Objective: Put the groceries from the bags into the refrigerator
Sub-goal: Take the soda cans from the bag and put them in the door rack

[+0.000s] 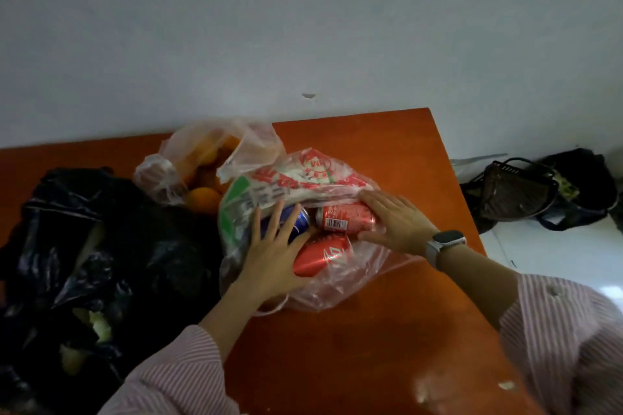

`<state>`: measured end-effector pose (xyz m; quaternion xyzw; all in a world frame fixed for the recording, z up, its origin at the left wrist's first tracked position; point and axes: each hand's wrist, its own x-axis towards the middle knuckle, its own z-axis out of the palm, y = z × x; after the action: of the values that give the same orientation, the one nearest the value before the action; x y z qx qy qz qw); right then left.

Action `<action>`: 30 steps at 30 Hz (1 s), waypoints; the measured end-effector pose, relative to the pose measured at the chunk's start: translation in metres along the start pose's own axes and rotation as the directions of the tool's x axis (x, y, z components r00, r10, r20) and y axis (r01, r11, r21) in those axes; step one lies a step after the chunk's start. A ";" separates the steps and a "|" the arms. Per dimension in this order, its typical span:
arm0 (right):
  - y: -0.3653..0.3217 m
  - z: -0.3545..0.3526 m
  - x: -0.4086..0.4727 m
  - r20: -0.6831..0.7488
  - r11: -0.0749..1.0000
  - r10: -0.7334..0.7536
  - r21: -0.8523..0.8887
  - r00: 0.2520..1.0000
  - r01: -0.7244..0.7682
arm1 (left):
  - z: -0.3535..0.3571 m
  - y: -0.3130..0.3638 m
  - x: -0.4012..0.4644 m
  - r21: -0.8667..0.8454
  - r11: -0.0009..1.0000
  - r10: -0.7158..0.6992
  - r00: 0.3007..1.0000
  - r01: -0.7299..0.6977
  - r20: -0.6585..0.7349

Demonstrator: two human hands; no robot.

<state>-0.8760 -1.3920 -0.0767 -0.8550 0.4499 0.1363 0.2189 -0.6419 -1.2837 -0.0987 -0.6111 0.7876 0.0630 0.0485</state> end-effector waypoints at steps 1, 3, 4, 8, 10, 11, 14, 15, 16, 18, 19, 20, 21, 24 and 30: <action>-0.001 0.000 0.005 -0.007 1.000 -0.009 0.025 1.000 0.009 | 0.001 0.003 0.001 -0.021 1.000 -0.009 1.000 0.008 -0.009; -0.008 0.000 0.014 -0.059 0.998 -0.019 0.054 0.998 0.022 | 0.002 0.008 0.001 -0.053 0.998 -0.036 0.999 0.036 -0.007; -0.012 0.001 0.017 -0.085 0.997 -0.020 0.068 0.996 0.026 | 0.003 0.011 0.001 -0.056 0.997 -0.054 0.999 0.054 -0.006; -0.014 0.004 0.016 -0.122 0.989 -0.083 0.111 0.989 0.097 | 0.003 0.016 -0.001 -0.074 0.994 -0.080 0.997 0.080 -0.001; -0.008 0.005 0.010 -0.121 0.985 -0.147 0.072 0.982 0.156 | 0.002 0.014 -0.006 -0.118 0.987 -0.110 0.994 0.110 0.009; -0.006 0.006 0.008 -0.121 0.984 -0.165 0.050 0.979 0.172 | 0.000 0.013 -0.009 -0.151 0.979 -0.139 0.990 0.137 -0.004; -0.007 0.005 0.010 -0.088 0.991 -0.131 0.001 0.987 0.131 | -0.014 0.014 -0.023 -0.323 0.910 -0.296 0.953 0.261 -0.062; -0.010 0.004 0.012 -0.074 0.995 -0.103 -0.011 0.992 0.103 | -0.019 0.016 -0.027 -0.387 0.869 -0.362 0.929 0.309 -0.072; -0.013 0.003 0.014 -0.065 0.997 -0.079 -0.027 0.995 0.077 | -0.025 0.019 -0.030 -0.438 0.829 -0.423 0.902 0.347 -0.086; -0.017 0.002 0.015 -0.065 0.996 -0.057 -0.075 0.996 0.052 | -0.034 0.026 -0.032 -0.519 0.764 -0.508 0.853 0.385 -0.116; -0.018 0.003 0.015 -0.068 0.994 -0.061 -0.099 0.996 0.054 | -0.038 0.029 -0.032 -0.561 0.728 -0.539 0.835 0.393 -0.114; -0.019 0.003 0.014 -0.068 0.992 -0.070 -0.112 0.995 0.062 | -0.042 0.033 -0.033 -0.607 0.692 -0.559 0.822 0.391 -0.106; -0.019 0.004 0.012 -0.062 0.991 -0.082 -0.107 0.995 0.075 | -0.045 0.036 -0.033 -0.657 0.648 -0.573 0.814 0.384 -0.089; -0.015 -0.002 0.000 -0.045 0.988 -0.152 0.001 0.987 0.152 | -0.059 0.047 -0.040 -0.793 0.506 -0.581 0.814 0.338 -0.024; -0.012 -0.018 -0.035 -0.242 0.928 -0.253 0.212 0.937 0.306 | -0.069 0.057 -0.054 -0.945 0.217 -0.727 0.687 0.243 0.010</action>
<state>-0.8849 -1.3701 -0.0434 -0.8863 0.3569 -0.0445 0.2916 -0.6834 -1.2294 -0.0199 -0.7522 0.3667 0.3145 -0.4482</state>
